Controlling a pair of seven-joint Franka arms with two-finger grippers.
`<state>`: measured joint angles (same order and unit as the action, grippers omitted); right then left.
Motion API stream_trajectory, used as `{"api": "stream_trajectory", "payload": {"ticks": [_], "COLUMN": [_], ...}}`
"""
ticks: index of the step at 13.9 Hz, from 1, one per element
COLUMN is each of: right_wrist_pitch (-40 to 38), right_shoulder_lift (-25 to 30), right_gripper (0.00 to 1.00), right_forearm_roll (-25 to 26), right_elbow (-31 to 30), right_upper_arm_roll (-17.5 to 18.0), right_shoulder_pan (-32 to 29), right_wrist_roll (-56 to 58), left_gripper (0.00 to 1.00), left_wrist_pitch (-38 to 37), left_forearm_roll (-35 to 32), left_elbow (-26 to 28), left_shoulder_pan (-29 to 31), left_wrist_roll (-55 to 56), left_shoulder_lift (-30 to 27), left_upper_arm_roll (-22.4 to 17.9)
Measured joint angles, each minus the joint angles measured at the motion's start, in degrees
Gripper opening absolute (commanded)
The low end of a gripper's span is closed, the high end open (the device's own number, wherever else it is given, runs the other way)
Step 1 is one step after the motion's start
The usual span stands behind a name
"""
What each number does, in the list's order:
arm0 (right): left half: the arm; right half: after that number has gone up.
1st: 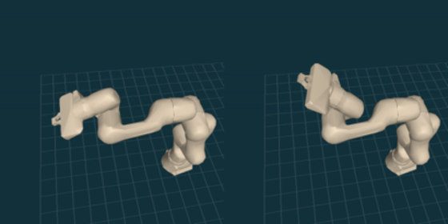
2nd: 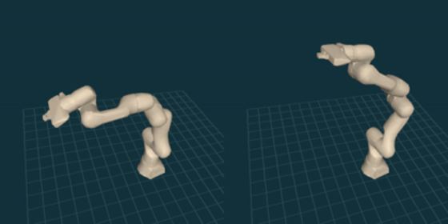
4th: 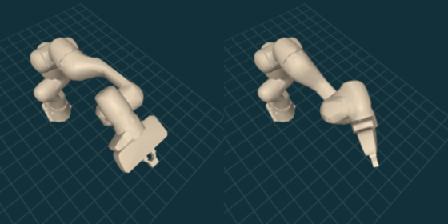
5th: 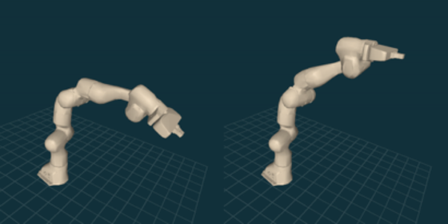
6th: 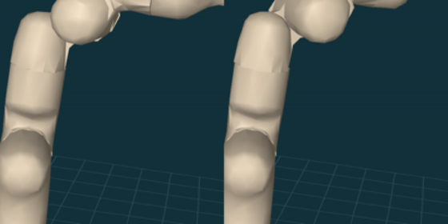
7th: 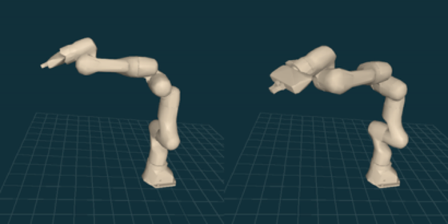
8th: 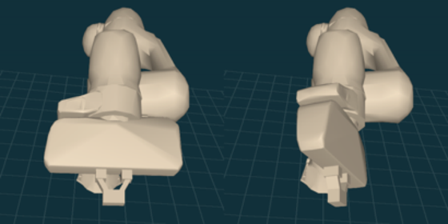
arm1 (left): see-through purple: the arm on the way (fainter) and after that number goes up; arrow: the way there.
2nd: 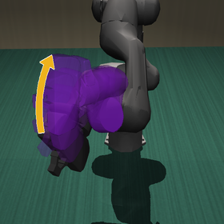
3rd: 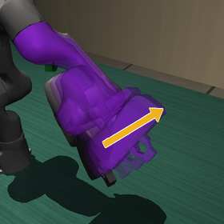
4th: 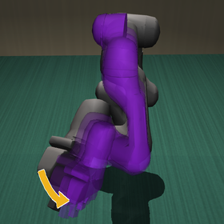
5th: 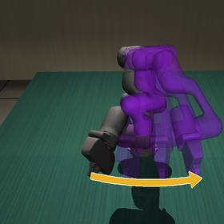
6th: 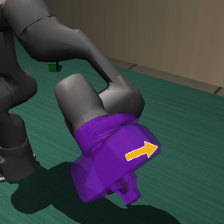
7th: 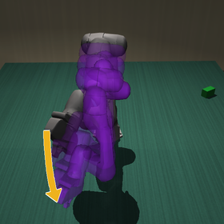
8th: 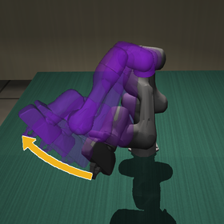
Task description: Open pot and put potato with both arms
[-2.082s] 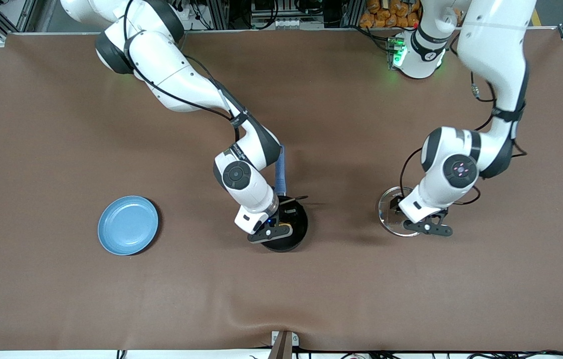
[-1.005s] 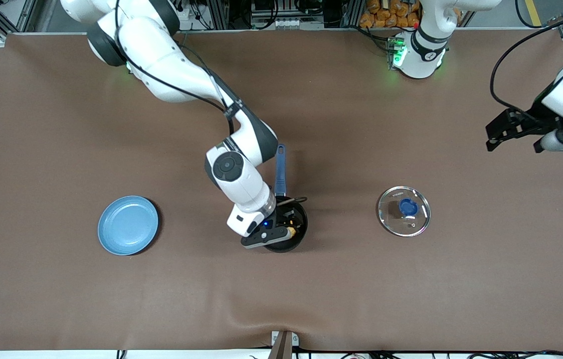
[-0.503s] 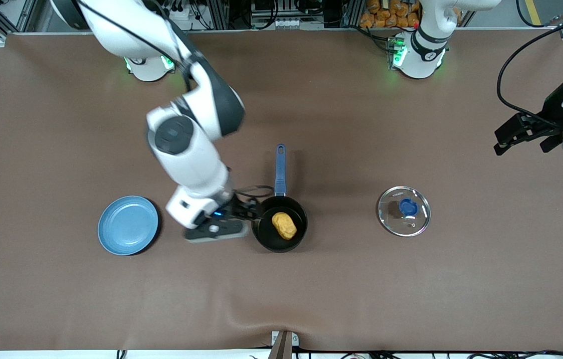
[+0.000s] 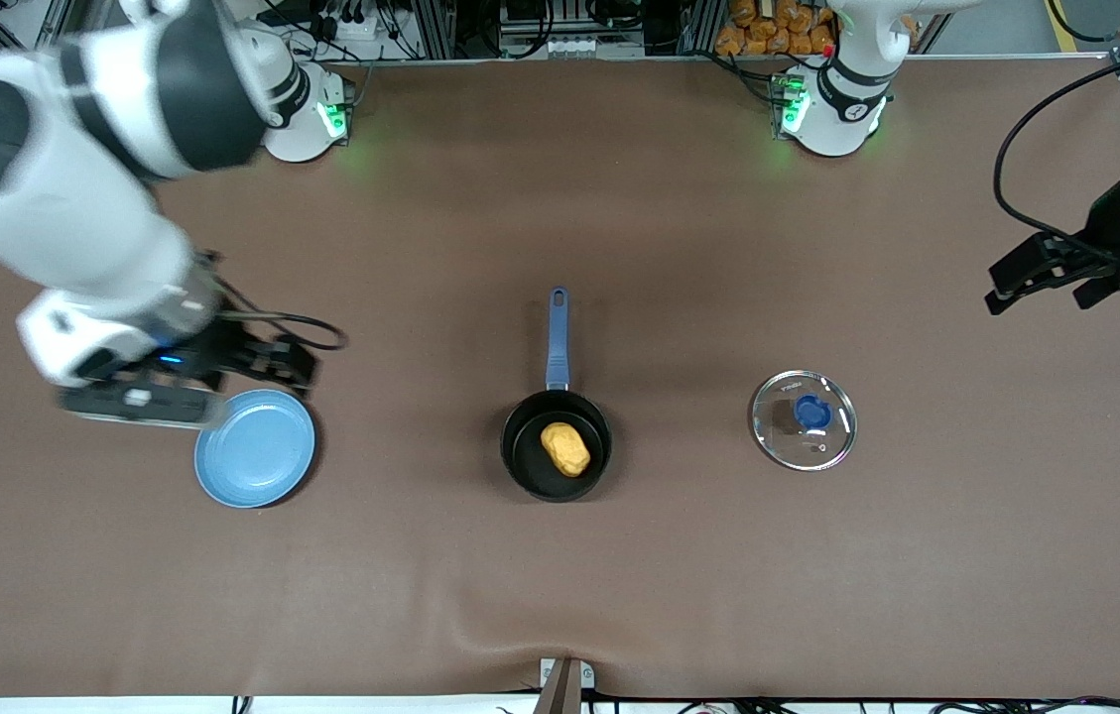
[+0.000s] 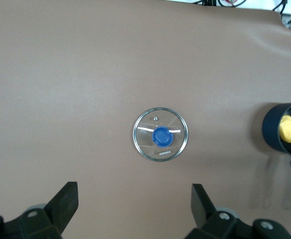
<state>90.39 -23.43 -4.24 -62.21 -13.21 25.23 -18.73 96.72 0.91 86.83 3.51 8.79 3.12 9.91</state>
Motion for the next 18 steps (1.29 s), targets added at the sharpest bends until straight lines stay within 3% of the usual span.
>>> {"api": "stream_trajectory", "payload": {"ticks": [3, 9, 13, 18], "right_wrist_pitch": [-4.53, -9.87, -9.98, -9.71], "right_shoulder_lift": [3.20, 9.44, 10.84, 10.91], "right_gripper": [1.00, 1.00, 1.00, 1.00], "right_forearm_roll": [-0.01, 0.33, 1.16, 2.48], "right_elbow": [-0.22, -1.71, -2.95, -4.90], "right_upper_arm_roll": [-0.13, -0.24, -0.41, 0.05], "right_shoulder_pan": [-5.65, -14.10, -19.75, -20.78], "right_wrist_roll": [5.80, 18.30, 28.62, 30.49], "left_gripper": [1.00, 1.00, 1.00, 1.00], "left_wrist_pitch": [-0.01, -0.04, -0.04, -0.04], "left_forearm_roll": [-0.35, -0.35, -0.35, -0.34], "left_elbow": [0.00, -0.01, -0.34, -0.66], "left_shoulder_pan": [0.92, 1.94, -0.97, -1.05], "left_wrist_roll": [-6.19, -6.64, -6.45, -6.45], "left_shoulder_lift": [0.64, 1.55, 1.52, 1.52], "left_upper_arm_roll": [0.29, 0.27, -1.93, -2.82]}}
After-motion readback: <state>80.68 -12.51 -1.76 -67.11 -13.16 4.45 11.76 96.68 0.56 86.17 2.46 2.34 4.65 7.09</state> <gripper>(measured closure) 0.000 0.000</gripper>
